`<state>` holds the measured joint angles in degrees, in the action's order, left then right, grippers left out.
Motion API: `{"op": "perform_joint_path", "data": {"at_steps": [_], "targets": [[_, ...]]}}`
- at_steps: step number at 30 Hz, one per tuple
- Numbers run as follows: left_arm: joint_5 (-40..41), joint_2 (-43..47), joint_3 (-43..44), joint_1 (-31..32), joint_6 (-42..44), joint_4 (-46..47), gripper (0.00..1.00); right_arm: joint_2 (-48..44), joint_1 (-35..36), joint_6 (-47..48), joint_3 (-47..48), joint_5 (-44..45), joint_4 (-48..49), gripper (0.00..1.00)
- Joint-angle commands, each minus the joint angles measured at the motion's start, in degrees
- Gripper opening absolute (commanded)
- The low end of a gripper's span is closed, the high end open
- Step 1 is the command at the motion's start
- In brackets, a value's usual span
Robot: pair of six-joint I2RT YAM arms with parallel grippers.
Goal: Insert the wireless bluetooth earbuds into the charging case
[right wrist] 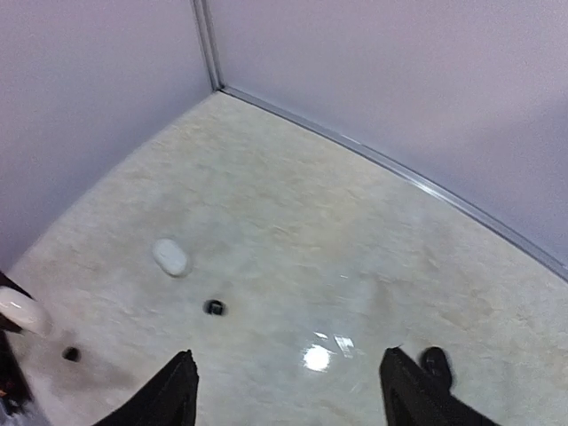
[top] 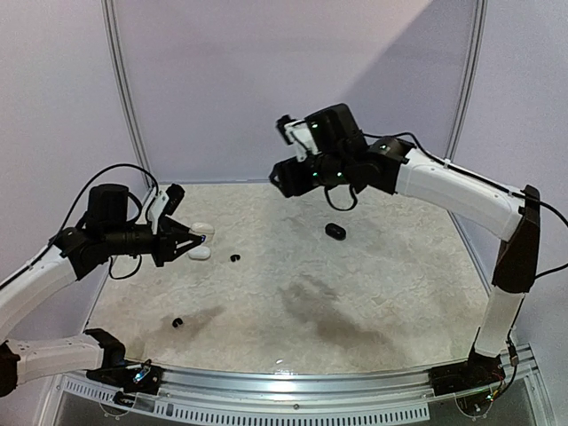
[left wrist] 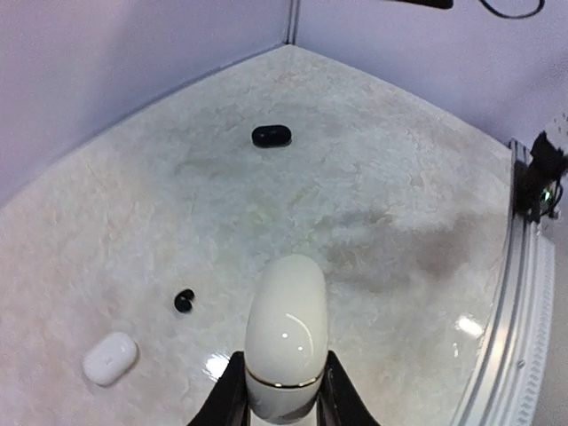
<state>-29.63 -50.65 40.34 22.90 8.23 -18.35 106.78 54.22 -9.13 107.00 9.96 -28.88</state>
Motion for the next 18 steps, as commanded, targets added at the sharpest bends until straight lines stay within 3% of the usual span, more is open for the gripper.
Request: {"op": "perform_joint_path", "data": {"at_steps": [1, 2, 3, 7, 10, 18], "targets": [[-7.00, -9.08, 6.81, -5.44, -19.01, -11.90, 0.00, 0.98, -10.47, -4.86, -1.46, -3.02, -11.99, 0.84], [-8.25, -11.55, 8.37, -6.82, -20.02, -14.30, 0.00, 2.43, -13.45, -4.26, -0.95, -4.65, -13.44, 0.96], [-8.52, -14.36, 10.09, -8.24, -20.76, -17.22, 0.00, 3.78, -15.36, -3.24, -0.02, -5.74, -14.90, 0.99], [-11.23, -26.78, 15.69, -16.56, -24.95, -25.96, 0.00, 14.25, -20.93, 1.55, 7.78, -7.66, -22.64, 0.99], [-12.40, -36.75, 20.35, -19.42, -23.01, -33.13, 0.00, 21.23, -22.44, 7.39, 13.97, -7.98, -27.23, 0.99], [-13.09, -48.11, 22.42, -22.87, -20.51, -28.80, 0.00, 33.01, -24.23, 17.59, 17.77, -13.93, -27.21, 0.99]]}}
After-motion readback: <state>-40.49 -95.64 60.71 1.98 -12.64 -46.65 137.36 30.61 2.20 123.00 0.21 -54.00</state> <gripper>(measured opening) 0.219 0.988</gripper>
